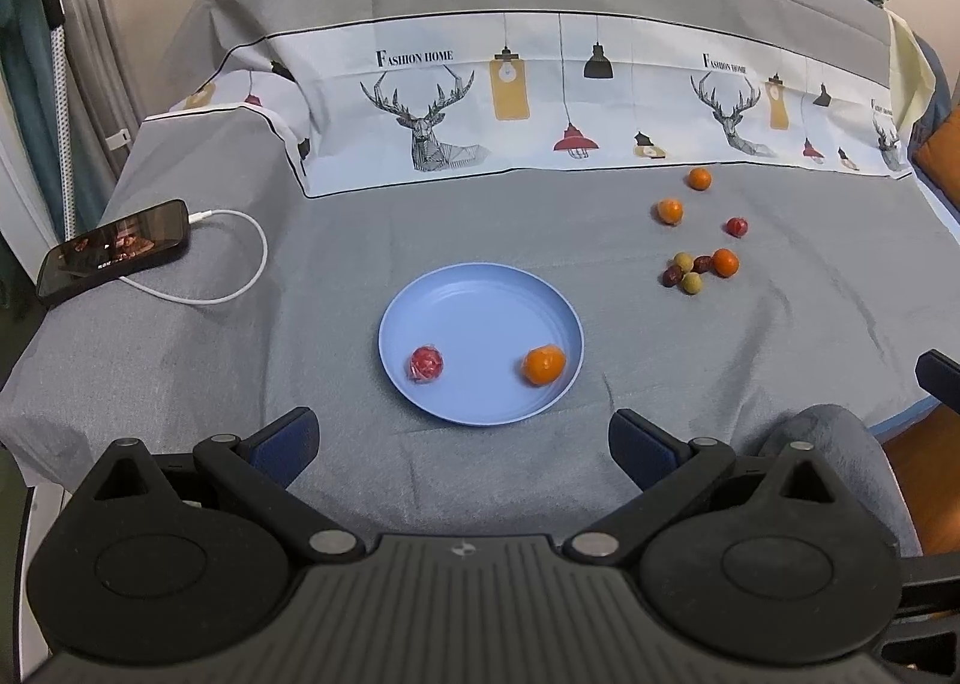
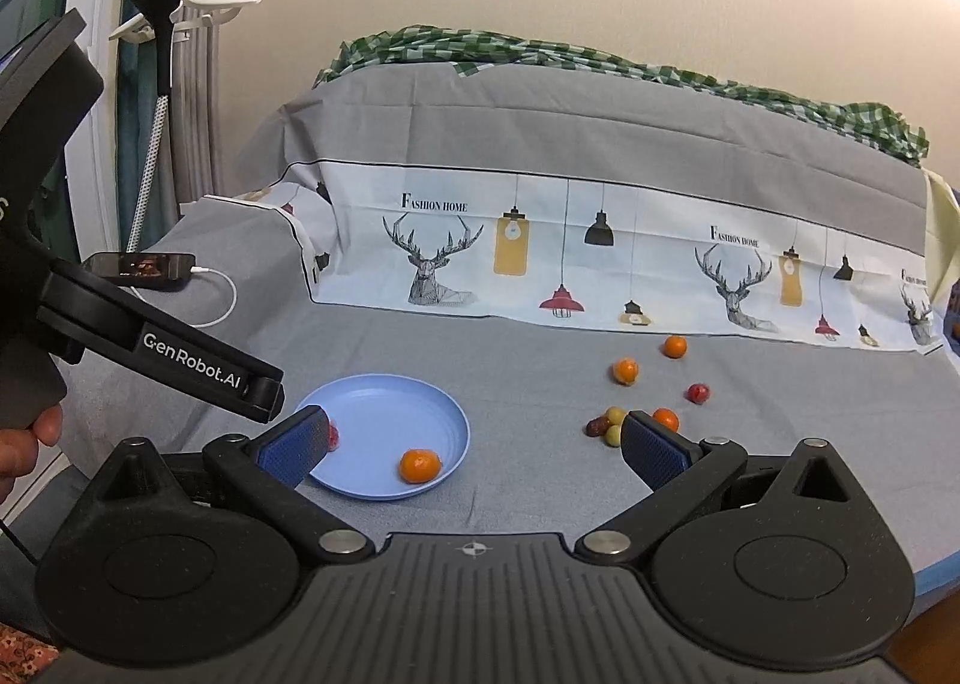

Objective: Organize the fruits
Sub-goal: 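Move both open tools back toward the fruit cluster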

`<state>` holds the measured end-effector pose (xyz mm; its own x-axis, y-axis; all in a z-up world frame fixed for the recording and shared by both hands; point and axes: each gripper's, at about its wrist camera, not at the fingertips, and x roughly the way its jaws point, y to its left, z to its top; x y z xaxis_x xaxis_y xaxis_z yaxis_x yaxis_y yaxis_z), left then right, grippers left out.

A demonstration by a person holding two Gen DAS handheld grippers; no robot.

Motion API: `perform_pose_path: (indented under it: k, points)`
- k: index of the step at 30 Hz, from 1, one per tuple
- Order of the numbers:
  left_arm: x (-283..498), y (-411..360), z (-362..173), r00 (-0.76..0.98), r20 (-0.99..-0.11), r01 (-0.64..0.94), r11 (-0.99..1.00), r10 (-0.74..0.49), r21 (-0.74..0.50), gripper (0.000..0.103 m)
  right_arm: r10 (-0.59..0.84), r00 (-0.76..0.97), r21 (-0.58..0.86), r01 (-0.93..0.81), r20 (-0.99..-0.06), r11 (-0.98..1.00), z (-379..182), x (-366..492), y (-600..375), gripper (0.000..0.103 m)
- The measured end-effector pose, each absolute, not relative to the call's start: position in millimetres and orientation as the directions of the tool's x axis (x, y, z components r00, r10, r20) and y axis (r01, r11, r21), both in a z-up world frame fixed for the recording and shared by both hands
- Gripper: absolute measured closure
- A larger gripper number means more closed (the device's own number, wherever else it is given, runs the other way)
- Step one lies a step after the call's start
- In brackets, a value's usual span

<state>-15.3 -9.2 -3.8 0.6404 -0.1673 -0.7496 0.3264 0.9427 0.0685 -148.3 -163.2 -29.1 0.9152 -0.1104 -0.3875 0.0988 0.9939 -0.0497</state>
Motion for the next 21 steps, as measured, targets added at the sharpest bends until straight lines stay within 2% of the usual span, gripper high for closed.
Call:
perform_pose_path:
  k: [21]
  points:
    - [0, -24, -12, 0.611, -0.774, 0.340, 0.938, -0.165, 0.069, 0.000, -0.101, 0.897, 0.007, 0.116, -0.431, 0.993, -38, -138, -174, 0.001]
